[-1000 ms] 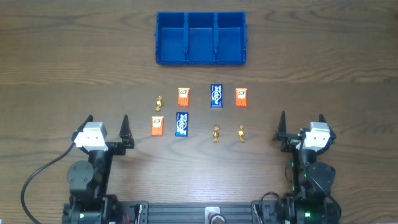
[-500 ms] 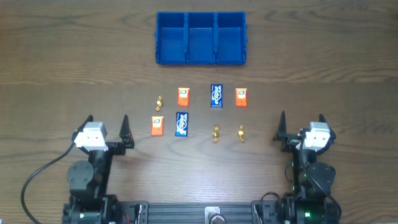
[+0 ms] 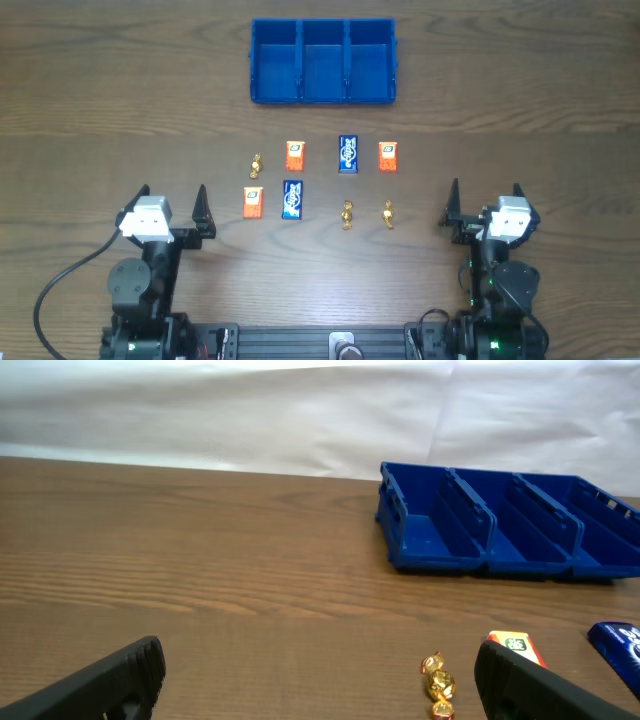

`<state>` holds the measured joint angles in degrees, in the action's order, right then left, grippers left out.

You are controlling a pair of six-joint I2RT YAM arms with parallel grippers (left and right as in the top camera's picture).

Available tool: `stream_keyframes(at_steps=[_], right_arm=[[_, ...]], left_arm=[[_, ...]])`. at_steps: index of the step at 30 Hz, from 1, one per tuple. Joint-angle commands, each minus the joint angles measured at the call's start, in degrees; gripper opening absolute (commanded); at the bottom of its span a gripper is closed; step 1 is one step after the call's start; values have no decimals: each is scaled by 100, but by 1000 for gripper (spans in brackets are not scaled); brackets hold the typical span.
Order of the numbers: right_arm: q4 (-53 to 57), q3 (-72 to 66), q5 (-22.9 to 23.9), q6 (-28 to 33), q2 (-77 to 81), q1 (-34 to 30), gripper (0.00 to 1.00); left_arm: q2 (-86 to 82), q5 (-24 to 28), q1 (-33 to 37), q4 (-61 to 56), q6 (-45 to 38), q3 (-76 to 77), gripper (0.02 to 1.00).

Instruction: Sort Candies Into Trays

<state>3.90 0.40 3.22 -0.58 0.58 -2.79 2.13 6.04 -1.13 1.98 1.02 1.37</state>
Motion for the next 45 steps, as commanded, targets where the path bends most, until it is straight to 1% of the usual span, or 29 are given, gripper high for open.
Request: stream_keyframes(at_steps=[1,24,26,28,31,33,37,41,43,45], right_arm=[[50,4,50,87,-42,-35,998],[50,4,50,87,-42,-35,998],[50,4,50,87,-42,-35,998],[50,2,48,87,-42,-35,998],[50,4,50,87,-42,-35,998],[50,4,50,87,-42,-35,998],[50,4,50,87,-42,-35,998],[50,4,50,87,-42,-35,998],[50,4,50,87,-42,-35,998],[50,4,50,87,-42,-35,998]], left_arm=[[-37,87,35,201,-85,-105,998],[-197,90,33,192,-81,-103,998],[-197,142,26,264,94,0,998],[-175,297,24,597,197,378,1000],[240,638,24,1513,203,1589,1000],[815,855,24,2090,208,2492,1000],[2485,1102,-24,3604,247,4505,1000],[4172,1062,-293,4959,387,5952,1000],[5025,800,-509,5475,680,6352,1000],[5700,566,-750,5619,955,6395,1000]])
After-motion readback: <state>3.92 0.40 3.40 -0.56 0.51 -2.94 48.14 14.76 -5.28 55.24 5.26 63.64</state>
